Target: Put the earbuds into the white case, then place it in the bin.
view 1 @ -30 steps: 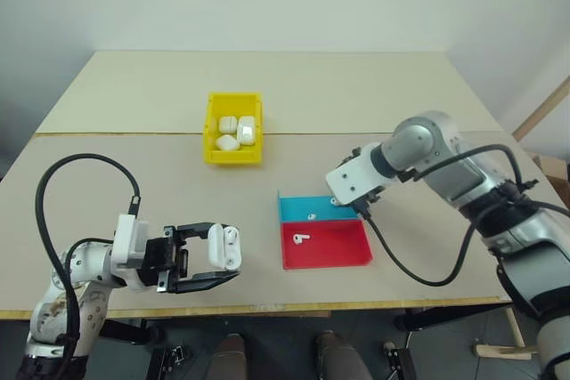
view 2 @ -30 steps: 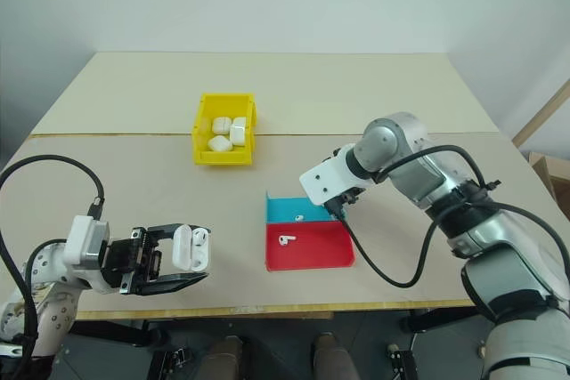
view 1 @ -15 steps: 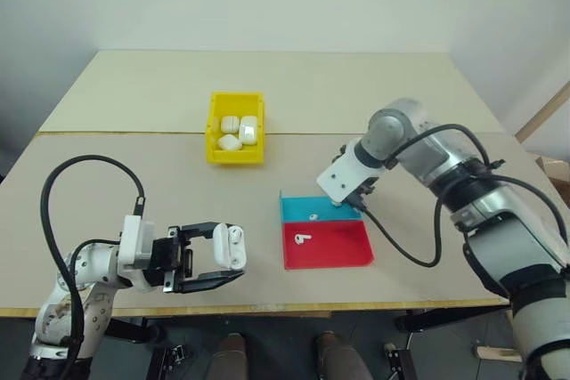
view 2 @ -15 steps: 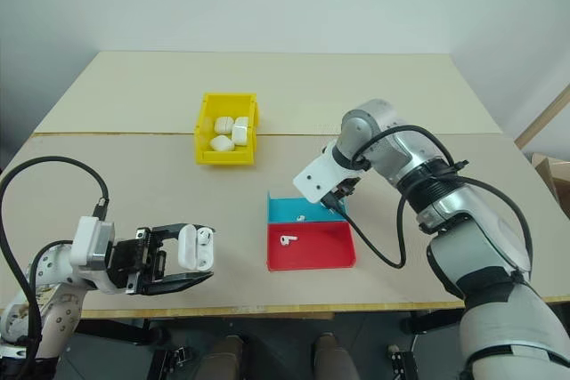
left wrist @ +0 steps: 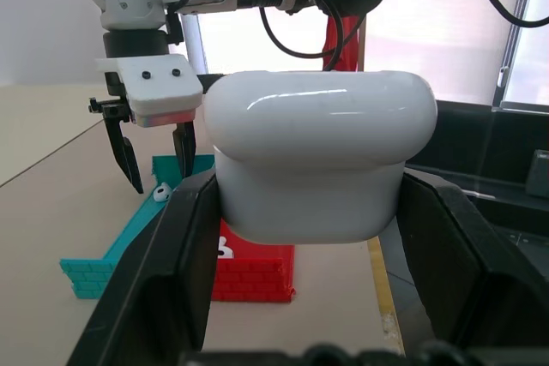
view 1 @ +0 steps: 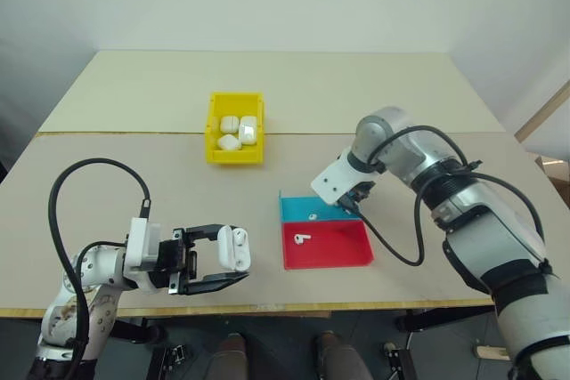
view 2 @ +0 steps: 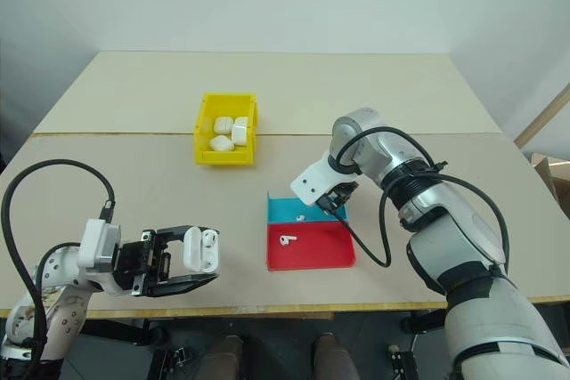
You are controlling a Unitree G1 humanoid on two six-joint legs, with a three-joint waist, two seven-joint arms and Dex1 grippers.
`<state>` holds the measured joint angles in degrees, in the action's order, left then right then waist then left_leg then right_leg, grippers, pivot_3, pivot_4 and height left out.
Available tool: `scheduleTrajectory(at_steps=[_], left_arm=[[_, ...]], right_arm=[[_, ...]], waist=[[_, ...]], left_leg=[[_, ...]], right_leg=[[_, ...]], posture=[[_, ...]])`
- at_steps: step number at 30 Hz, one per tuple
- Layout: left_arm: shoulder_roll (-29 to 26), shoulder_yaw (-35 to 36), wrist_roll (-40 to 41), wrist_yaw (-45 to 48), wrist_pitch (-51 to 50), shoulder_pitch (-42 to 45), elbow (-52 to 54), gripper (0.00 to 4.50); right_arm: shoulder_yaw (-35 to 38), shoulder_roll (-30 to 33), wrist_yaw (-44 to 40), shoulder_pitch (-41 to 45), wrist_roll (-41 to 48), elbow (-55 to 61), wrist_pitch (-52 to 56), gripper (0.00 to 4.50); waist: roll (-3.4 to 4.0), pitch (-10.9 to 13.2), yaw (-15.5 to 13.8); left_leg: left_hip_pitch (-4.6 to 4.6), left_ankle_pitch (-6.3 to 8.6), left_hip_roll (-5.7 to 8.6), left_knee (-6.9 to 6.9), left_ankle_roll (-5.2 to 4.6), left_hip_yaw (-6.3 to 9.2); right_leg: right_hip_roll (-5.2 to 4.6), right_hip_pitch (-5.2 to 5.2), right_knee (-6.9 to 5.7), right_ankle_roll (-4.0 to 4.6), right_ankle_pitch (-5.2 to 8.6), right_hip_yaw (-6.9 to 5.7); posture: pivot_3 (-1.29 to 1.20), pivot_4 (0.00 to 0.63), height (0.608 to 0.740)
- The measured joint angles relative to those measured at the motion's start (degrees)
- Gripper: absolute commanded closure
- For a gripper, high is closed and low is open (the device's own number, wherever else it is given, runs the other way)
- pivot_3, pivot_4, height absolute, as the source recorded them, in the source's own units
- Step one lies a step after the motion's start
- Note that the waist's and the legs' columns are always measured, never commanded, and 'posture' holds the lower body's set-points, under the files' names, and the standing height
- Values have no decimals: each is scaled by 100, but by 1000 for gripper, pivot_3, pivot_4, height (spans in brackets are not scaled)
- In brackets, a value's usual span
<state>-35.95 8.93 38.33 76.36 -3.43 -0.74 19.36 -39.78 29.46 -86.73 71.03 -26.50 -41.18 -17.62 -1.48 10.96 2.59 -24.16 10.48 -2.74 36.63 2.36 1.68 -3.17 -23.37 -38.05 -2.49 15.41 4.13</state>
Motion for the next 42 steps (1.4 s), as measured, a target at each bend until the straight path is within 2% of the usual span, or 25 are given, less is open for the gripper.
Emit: scheduleTrajectory(at_steps=[8, 12, 14, 42], left_arm=[[22, -28, -6, -64, 96, -1, 2, 1687], [21, -30, -9, -84, 107, -4, 2, 1687], [20, -31, -11, -92, 107, -4, 2, 1687], [-7, -42, -53, -106, 120, 15, 1, 1687]], right_arm=[[2, -128, 94, 0, -158, -290, -27, 1863], [10, -177, 112, 11, -163, -349, -68, 2728], [10, -182, 114, 12, -168, -368, -99, 3371], [86, -194, 268, 86, -345, -562, -337, 3371]], waist=[[0, 0, 1], [0, 0, 2], [0, 0, 4], [0, 0, 3]], left_leg=[[1, 0, 0, 0, 0, 0], [2, 0, 0, 0, 0, 1], [3, 0, 0, 0, 0, 0], [8, 0, 0, 0, 0, 0]], right_leg=[[0, 1, -1, 0, 0, 0], [0, 1, -1, 1, 0, 0], [0, 1, -2, 1, 0, 0], [1, 7, -2, 1, -1, 0]], posture=[[0, 150, 740], [0, 150, 740], [0, 150, 740], [0, 150, 740]])
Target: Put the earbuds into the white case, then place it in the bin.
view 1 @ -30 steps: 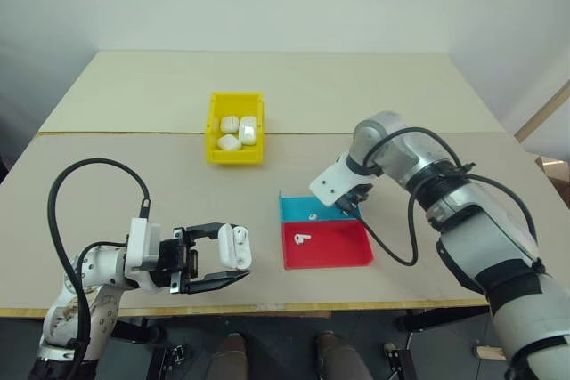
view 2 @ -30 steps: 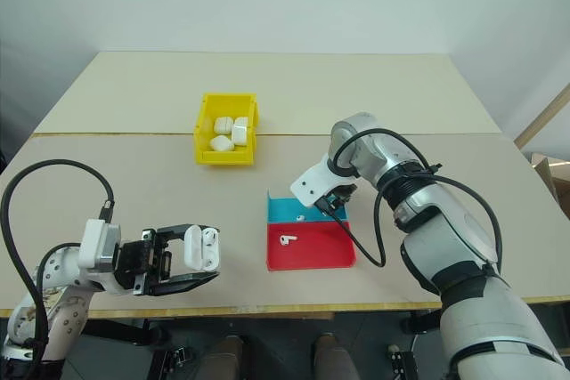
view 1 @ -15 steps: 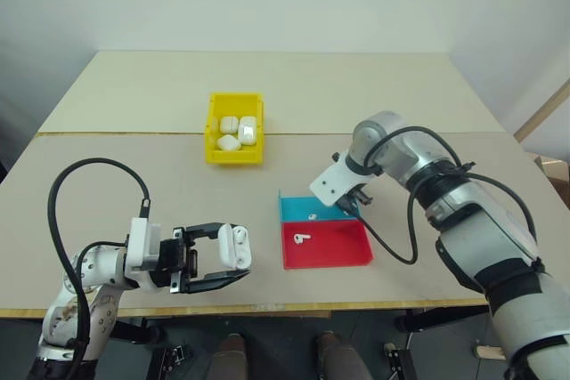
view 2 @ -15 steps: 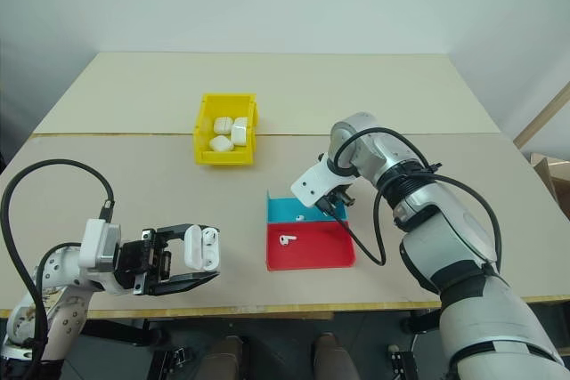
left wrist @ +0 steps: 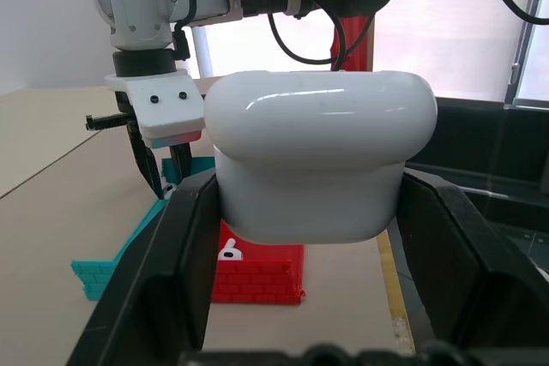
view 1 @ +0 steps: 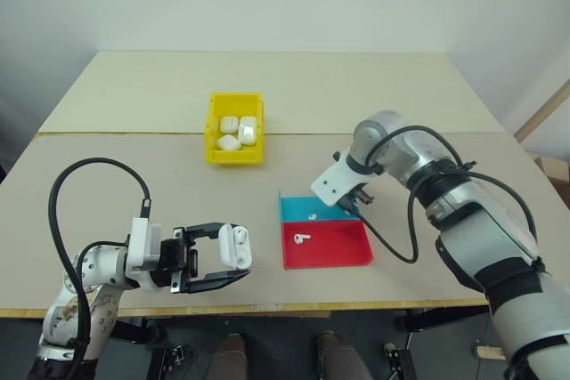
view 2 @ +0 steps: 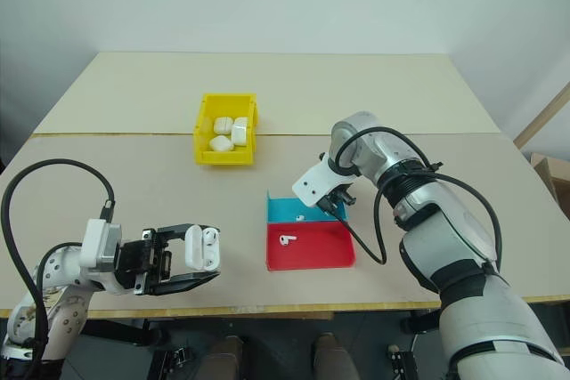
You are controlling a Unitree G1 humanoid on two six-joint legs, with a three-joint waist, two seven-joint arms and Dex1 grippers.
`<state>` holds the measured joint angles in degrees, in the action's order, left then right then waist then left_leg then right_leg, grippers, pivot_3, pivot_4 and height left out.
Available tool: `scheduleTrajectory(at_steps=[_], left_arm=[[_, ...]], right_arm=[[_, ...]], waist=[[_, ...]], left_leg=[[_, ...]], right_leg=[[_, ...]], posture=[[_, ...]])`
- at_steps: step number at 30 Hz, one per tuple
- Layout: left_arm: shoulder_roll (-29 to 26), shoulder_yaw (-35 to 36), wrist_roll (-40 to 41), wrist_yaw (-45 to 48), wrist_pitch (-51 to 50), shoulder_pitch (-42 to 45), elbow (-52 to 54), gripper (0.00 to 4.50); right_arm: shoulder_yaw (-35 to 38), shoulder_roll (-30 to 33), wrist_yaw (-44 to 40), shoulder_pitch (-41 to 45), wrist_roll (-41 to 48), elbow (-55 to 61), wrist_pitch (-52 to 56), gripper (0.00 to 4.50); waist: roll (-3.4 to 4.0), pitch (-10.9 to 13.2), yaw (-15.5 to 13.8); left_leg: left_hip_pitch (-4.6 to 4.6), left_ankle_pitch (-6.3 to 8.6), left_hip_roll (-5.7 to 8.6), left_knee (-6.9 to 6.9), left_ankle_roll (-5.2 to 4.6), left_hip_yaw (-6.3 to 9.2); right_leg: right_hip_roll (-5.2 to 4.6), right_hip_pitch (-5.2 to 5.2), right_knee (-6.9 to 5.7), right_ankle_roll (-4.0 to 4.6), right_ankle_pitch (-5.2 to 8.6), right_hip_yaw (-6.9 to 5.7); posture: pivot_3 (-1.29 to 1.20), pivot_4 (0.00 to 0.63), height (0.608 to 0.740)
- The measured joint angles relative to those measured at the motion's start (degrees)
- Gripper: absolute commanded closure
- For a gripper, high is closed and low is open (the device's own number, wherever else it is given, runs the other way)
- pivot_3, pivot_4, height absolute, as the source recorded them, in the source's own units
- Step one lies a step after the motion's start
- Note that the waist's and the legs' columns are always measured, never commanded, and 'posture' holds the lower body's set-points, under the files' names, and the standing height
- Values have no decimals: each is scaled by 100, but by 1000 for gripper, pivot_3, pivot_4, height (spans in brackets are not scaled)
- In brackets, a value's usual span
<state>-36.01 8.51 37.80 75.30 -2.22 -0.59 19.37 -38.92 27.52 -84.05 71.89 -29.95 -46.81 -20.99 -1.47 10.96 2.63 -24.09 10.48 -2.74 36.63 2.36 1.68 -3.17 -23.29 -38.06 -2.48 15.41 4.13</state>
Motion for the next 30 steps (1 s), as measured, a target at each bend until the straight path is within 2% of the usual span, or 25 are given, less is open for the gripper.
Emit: scheduleTrajectory(at_steps=[5, 10, 15, 19, 21, 24, 27, 30], left_arm=[[38, -6, 19, -34, -2, 124, -2, 1687], [137, -43, 105, -75, -65, 401, -13, 1687], [282, -190, 200, -103, -168, 743, -55, 1687], [287, -286, 237, -42, -198, 857, -123, 1687], [291, -321, 284, -18, -251, 983, -160, 1687], [396, -394, 338, -50, -402, 1388, -248, 1687], [485, -525, 433, -25, -464, 1636, -260, 1687], [554, -689, 467, -8, -585, 1728, -254, 1687]], right_arm=[[523, 32, -54, 75, 403, 157, 550, 3371], [1440, 281, -216, 74, 1186, 1126, 1933, 3371], [2763, 598, -155, -517, 2412, 2865, 4469, 3371], [4108, 646, 473, -1198, 3589, 4655, 6846, 3371], [4896, 501, 892, -1502, 4194, 5606, 7981, 3371], [6168, -168, 1570, -2011, 5083, 7008, 9337, 3371], [6842, -426, 1953, -2475, 5827, 7912, 10000, 3371], [7234, -547, 2298, -2592, 6456, 8486, 10314, 3371]], waist=[[2, 1, -4], [2, 1, -22], [2, 1, -88], [3, 2, -94], [2, 1, -86], [1, 1, -98], [2, 1, -106], [2, 1, -65]], left_leg=[[-1, 0, 0, 0, 0, 1], [-4, 0, 1, 0, 0, 3], [-9, 0, 3, 1, -1, 12], [-10, 2, 2, 0, -3, 12], [-8, 2, 2, -1, -3, 13], [-7, 2, 3, 4, -3, 15], [-8, 2, 5, 5, -3, 14], [-8, 2, 4, 5, -3, 14]], right_leg=[[0, 0, 0, 0, 0, 0], [-1, 0, 0, 0, 0, -2], [-2, 4, 2, 0, 0, -9], [0, 0, 0, -1, 0, -8], [1, 1, 0, -1, 0, -8], [2, 8, 0, -3, 0, -9], [1, 10, 2, -6, 0, -8], [2, 8, 0, -6, 0, -8]], posture=[[0, 150, 740], [0, 150, 740], [0, 150, 740], [0, 150, 740], [0, 150, 740], [0, 150, 740], [0, 150, 740], [0, 150, 740]])
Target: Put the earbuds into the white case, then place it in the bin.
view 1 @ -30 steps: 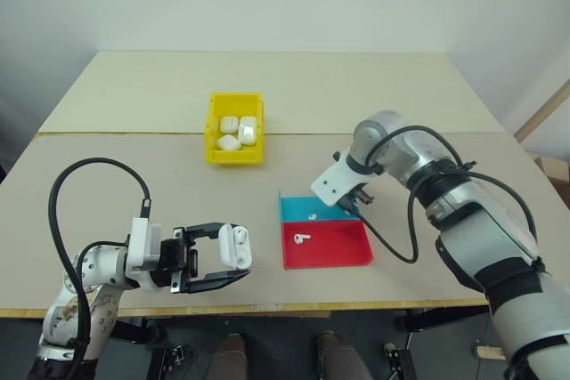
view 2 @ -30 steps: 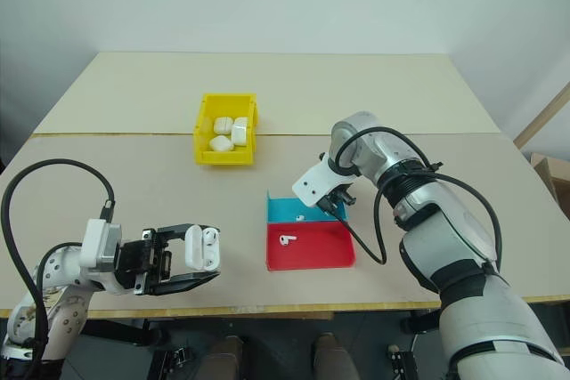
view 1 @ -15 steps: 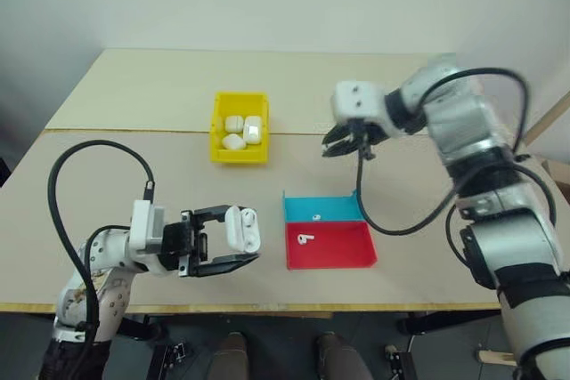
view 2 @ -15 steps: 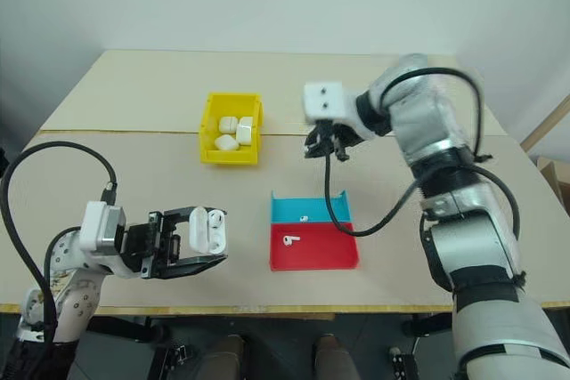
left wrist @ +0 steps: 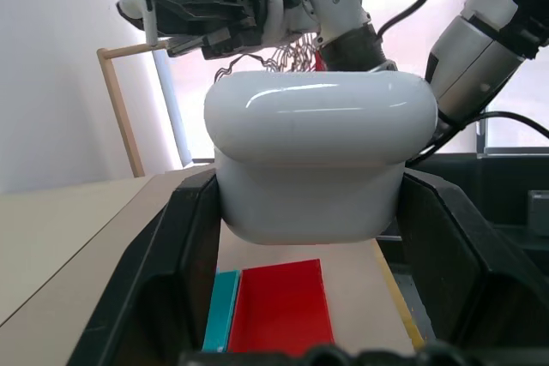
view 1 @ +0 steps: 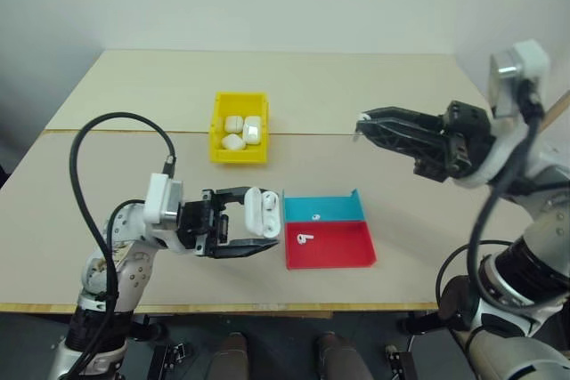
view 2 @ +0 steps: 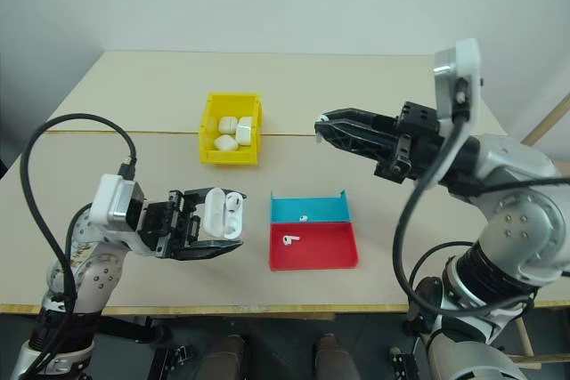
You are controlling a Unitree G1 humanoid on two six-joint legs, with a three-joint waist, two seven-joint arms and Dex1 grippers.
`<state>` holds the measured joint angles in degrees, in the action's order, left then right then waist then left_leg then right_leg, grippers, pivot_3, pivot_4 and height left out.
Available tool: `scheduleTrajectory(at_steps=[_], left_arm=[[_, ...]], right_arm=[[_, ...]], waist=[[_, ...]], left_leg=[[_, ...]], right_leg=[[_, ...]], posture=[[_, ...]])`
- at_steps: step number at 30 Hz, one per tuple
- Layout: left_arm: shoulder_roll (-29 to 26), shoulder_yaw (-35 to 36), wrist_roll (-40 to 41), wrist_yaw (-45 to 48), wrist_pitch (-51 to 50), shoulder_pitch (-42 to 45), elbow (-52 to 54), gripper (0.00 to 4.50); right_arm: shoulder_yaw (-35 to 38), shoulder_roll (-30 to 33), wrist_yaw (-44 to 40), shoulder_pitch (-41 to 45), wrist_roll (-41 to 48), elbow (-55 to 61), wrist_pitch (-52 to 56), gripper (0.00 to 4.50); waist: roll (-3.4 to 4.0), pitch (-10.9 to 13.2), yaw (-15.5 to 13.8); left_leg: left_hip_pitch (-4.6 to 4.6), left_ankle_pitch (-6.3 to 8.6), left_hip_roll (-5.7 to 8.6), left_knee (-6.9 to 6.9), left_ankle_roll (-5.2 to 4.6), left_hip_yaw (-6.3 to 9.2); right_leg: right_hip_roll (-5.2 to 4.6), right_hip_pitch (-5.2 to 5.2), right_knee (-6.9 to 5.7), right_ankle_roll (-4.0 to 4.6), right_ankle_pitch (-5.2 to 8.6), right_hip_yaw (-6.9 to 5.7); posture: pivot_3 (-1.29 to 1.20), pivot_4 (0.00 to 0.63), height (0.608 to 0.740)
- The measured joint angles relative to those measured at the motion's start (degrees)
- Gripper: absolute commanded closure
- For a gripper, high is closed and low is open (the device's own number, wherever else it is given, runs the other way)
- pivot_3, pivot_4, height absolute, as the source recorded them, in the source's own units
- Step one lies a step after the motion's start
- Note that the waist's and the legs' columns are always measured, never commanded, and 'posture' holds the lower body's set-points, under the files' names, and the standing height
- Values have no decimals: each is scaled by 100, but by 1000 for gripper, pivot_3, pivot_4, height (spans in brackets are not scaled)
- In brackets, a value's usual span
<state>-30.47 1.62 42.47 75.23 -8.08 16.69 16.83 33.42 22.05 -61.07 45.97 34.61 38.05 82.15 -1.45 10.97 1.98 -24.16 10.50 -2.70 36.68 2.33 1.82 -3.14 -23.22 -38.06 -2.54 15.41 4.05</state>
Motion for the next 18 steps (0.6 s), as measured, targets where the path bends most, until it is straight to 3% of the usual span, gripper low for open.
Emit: scheduleTrajectory(at_steps=[7, 18], left_arm=[[57, -199, -20, -135, -209, 219, 104, 1687], [68, -266, -160, -510, -332, 217, 355, 1687]], right_arm=[[-120, -108, 612, -703, 1203, 742, -229, 3371], [-969, 411, 1412, -876, 2404, 405, -781, 3371]], waist=[[-1, -1, 55], [-1, -1, 46]], left_leg=[[1, 0, 0, 0, 0, 2], [-1, 0, 0, 0, 0, 2]], right_leg=[[2, 3, 2, -3, 1, 2], [2, 4, 6, -6, 3, 1]], posture=[[0, 150, 740], [0, 150, 740]])
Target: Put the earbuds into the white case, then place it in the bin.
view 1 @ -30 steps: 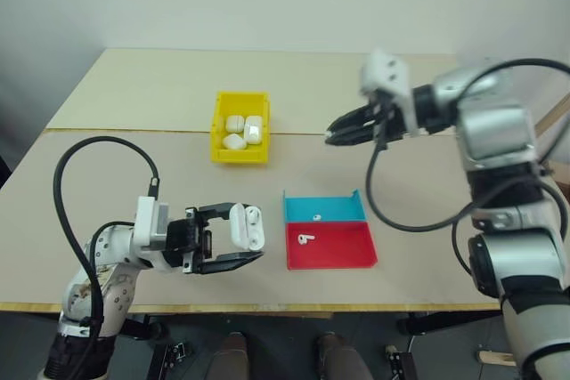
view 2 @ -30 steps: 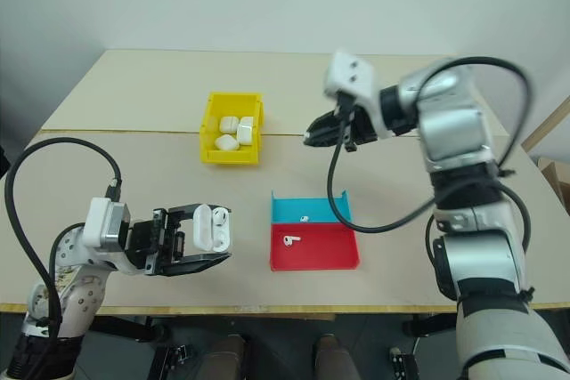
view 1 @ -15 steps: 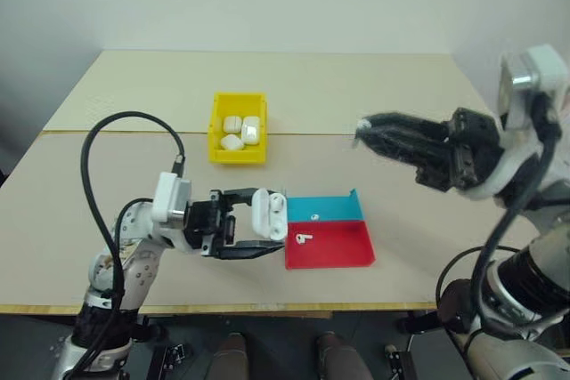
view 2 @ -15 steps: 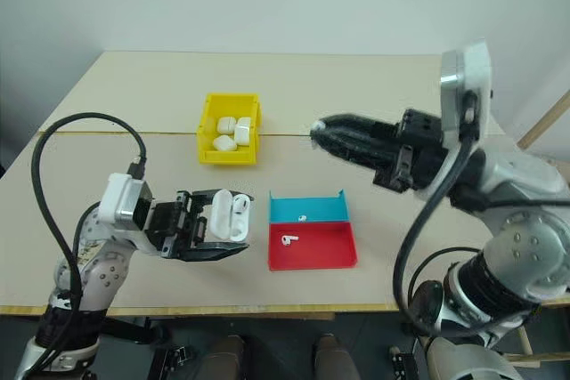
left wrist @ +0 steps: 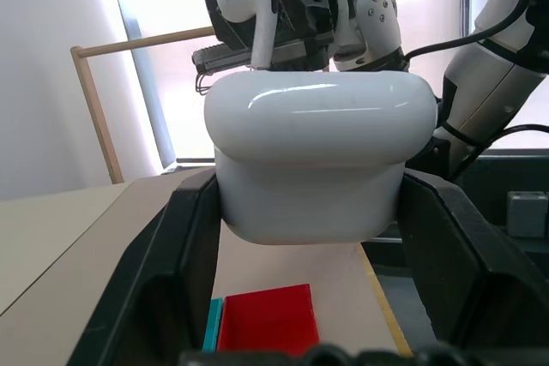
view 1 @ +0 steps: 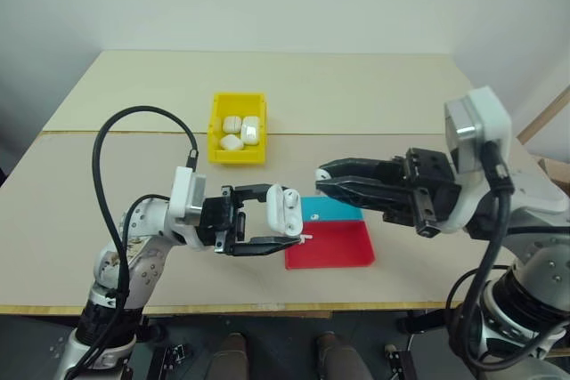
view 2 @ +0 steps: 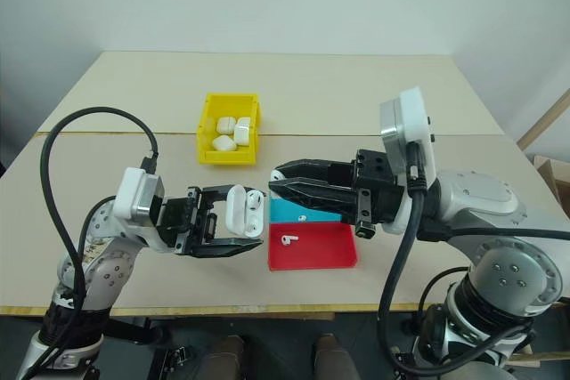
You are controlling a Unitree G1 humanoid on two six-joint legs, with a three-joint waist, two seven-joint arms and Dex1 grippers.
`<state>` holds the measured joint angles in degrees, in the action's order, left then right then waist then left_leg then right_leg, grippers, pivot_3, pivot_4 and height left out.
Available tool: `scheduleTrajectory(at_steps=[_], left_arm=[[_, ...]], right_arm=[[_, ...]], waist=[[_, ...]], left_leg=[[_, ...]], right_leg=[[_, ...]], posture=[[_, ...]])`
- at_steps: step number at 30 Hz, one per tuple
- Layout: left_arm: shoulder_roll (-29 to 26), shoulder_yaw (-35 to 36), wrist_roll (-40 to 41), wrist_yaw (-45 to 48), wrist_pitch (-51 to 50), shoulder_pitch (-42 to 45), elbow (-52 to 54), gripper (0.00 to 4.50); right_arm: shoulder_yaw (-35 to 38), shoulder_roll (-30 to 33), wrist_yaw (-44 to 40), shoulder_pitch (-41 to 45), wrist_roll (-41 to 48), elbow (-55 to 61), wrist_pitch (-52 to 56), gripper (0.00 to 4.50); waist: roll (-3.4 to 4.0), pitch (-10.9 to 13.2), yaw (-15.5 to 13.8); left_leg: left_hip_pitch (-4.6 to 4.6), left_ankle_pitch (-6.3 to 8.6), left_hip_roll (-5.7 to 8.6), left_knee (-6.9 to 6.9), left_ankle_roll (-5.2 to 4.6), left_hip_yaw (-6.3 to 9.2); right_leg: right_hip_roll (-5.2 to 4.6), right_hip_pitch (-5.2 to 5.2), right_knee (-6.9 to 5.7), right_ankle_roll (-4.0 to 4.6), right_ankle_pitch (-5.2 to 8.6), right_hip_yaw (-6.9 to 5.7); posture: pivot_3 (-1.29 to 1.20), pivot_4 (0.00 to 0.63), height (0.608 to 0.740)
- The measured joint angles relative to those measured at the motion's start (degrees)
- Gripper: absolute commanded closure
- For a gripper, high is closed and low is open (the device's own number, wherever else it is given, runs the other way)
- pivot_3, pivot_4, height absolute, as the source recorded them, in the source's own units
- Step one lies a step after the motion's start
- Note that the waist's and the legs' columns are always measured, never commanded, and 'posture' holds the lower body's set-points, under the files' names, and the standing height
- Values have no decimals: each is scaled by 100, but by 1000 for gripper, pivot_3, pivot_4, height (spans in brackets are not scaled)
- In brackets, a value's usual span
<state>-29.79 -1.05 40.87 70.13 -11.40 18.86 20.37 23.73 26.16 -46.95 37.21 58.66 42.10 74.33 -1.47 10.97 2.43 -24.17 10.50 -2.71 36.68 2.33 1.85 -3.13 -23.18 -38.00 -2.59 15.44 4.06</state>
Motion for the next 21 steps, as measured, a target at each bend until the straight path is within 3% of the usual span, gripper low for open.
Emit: scheduleTrajectory(at_steps=[7, 21], left_arm=[[70, 0, 2, 32, 4, 2, -14, 1687], [347, 11, 213, -84, -144, 5, -97, 1687]], right_arm=[[-344, 409, 497, 2, 986, -354, -102, 3371], [-1099, 892, 1118, 15, 1765, -544, -830, 3371]], waist=[[0, 0, 2], [-1, 0, -2]], left_leg=[[-2, 1, 0, 0, -1, 0], [-3, 1, 0, 0, -1, 0]], right_leg=[[0, -1, 3, -9, 5, 0], [0, -1, 4, -19, 11, 0]], posture=[[0, 150, 740], [0, 150, 740]])
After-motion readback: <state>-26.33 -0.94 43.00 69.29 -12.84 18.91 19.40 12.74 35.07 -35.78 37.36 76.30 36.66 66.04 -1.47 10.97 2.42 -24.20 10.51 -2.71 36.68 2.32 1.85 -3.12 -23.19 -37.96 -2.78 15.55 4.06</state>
